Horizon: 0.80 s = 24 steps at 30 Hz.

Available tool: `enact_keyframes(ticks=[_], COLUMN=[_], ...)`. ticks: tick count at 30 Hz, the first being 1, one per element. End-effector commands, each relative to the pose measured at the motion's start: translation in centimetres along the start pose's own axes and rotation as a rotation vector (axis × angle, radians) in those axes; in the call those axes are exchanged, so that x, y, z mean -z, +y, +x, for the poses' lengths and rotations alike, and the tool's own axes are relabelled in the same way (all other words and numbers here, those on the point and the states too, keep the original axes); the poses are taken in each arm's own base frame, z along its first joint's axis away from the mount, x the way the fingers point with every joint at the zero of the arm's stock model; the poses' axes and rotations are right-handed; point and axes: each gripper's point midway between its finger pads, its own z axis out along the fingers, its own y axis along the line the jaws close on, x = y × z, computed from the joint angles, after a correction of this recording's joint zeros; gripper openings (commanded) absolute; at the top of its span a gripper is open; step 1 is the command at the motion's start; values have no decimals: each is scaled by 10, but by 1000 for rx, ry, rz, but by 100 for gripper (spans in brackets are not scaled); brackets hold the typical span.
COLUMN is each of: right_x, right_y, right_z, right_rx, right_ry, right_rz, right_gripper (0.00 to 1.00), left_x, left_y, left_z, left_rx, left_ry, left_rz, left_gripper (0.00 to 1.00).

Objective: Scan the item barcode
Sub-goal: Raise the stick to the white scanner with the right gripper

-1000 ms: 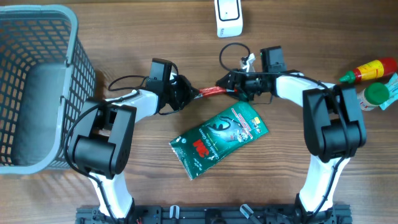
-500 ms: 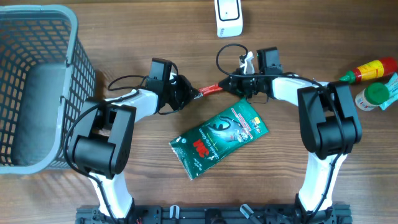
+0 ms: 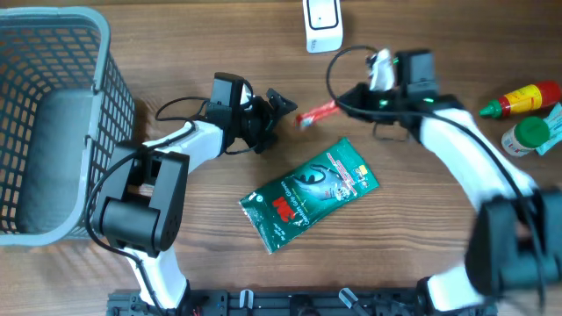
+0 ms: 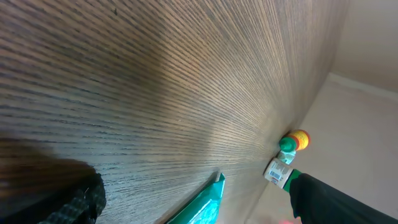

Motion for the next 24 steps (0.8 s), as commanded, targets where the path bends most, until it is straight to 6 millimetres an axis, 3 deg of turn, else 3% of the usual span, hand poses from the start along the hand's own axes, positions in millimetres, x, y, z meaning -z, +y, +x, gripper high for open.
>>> enact_keyframes(ticks=[1,3,5,9,12,18,24], right_x=[55,79,93,101,101,57,13], right_y=[32,47,40,62,61,53,36], right_z=[-31,-43,-63,-99,-131,-173,-186], right_rx=[302,473,562,753,866,990,1078], right_ry=[-179,-261,-351,-518,-646,-834,-986], right_rz=[60,99,225,250,395,424,426], right_gripper=[4,5,5,5,5,5,5], left_x=[-8,-2,6,9,11,13,22], left_y=[59,45,37,33,37,38,34], left_z=[7,6,6,8,6,4,-7], left_rx=[60,4,-21,-37,-31,-39,-53], left_ry=[-31,-63,-110,-135,-150,-181,-252], left_rz=[-170,-160,-175,-186,-209,-229,-240], left_gripper=[100,100,100,100,100,100,100])
